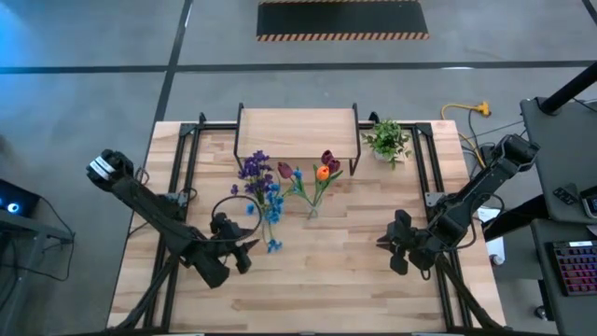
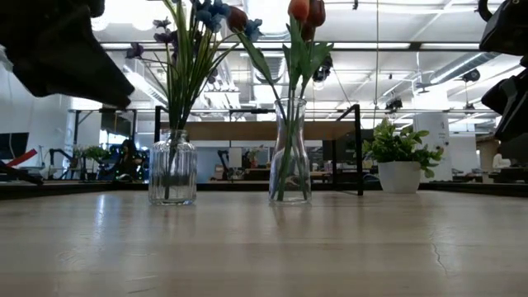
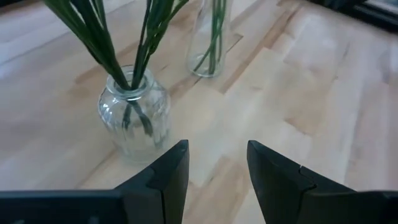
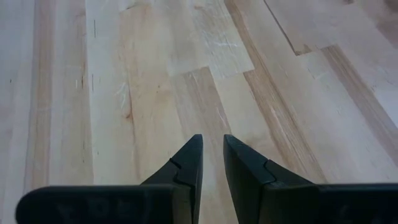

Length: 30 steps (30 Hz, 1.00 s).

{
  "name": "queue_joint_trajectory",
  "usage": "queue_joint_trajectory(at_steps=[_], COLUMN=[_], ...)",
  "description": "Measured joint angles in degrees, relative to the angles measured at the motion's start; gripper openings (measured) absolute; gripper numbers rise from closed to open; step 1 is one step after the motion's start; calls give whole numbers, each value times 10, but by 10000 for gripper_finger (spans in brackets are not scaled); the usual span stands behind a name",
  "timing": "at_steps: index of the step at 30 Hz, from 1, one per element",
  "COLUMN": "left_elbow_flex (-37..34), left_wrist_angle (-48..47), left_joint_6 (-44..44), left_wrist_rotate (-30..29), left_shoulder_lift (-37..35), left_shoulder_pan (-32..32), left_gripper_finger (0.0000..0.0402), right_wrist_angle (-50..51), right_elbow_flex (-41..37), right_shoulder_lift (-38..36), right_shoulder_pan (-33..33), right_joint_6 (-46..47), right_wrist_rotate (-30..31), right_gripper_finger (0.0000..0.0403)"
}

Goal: Pick and place flowers into a vace then onto a shelf
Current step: Put the right transparent vase with tulips on the shelf

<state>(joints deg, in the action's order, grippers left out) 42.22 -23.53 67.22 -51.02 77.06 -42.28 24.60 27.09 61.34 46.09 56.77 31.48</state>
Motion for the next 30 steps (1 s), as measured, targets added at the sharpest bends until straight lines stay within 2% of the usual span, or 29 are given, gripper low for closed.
queue_joint_trajectory(at_steps=[11, 26, 30], left_elbow_flex=[1, 16, 9], left_wrist_angle=[-29, -24, -36], left_joint_6=[29, 0, 55], left_wrist_rotate=[-1, -43, -29], left_shoulder_lift=[-51, -107, -97], left_shoulder_pan=[-40, -76, -102], left_gripper_finger=[146, 146, 146], right_wrist_angle=[0, -1, -15], right_elbow_flex=[0, 0, 0], right_shoulder_lift=[0, 0, 0], right_shoulder_pan=[0, 0, 0], right_joint_6=[1, 2, 2], right_wrist_rotate=[0, 2, 2], right_gripper_finger=[56, 56, 56])
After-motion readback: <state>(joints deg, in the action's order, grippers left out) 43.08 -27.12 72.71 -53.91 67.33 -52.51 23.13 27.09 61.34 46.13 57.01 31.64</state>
